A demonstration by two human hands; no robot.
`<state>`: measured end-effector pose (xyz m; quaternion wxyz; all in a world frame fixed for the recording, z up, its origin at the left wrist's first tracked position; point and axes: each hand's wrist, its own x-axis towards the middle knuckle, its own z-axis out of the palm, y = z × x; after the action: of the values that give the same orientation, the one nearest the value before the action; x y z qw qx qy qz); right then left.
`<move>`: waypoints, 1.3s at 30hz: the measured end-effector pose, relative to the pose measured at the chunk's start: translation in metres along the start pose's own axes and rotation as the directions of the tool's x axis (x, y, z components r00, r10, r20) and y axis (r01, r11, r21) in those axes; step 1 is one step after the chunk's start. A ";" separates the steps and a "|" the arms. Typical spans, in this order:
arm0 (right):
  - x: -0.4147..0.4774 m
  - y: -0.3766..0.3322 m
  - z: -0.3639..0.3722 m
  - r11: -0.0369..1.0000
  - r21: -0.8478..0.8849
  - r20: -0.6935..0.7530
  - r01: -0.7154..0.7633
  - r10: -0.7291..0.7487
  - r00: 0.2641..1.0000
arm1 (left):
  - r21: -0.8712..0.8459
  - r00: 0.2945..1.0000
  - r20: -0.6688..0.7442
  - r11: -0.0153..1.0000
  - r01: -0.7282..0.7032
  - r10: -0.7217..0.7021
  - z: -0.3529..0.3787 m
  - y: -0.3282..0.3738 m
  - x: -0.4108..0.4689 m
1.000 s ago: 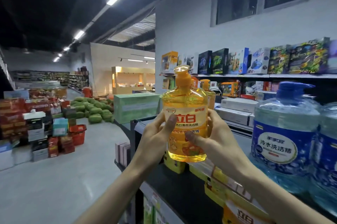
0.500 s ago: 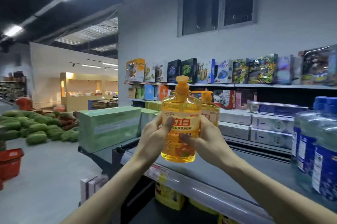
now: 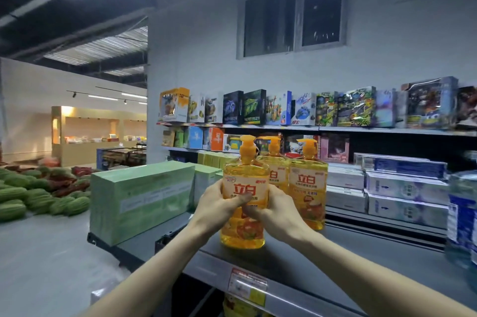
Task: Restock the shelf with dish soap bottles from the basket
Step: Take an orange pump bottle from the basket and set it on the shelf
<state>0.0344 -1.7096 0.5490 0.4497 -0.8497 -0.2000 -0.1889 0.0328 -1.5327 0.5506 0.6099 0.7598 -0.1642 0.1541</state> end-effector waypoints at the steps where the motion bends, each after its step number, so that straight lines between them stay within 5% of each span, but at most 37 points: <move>1: 0.006 0.000 0.003 1.000 -0.008 0.006 -0.018 0.018 1.000 | 0.004 1.000 -0.001 1.000 0.006 -0.006 -0.002 -0.004 0.006; 9: 0.041 0.009 0.016 0.986 -0.099 0.053 -0.136 0.142 0.989 | -0.069 0.996 0.066 0.996 0.058 -0.054 -0.013 -0.025 0.037; 15: 0.033 0.018 0.020 0.979 -0.105 0.088 -0.173 0.183 0.979 | 0.050 0.993 0.100 0.997 0.058 -0.063 -0.016 -0.030 0.042; 30: -0.031 0.054 -0.096 0.902 -0.297 -0.102 -0.313 0.296 0.950 | 0.196 0.952 0.298 0.971 -0.137 0.074 0.111 -0.009 0.012; 39: -0.074 0.071 -0.145 0.856 -0.254 -0.296 -0.450 0.374 0.879 | 0.352 0.854 0.510 0.883 -0.310 0.097 0.152 -0.005 0.001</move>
<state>-0.0124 -1.8804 0.5394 0.3588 -0.9048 0.0754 -0.2169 0.0409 -1.6807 0.5150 0.3506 0.8651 -0.3538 0.0587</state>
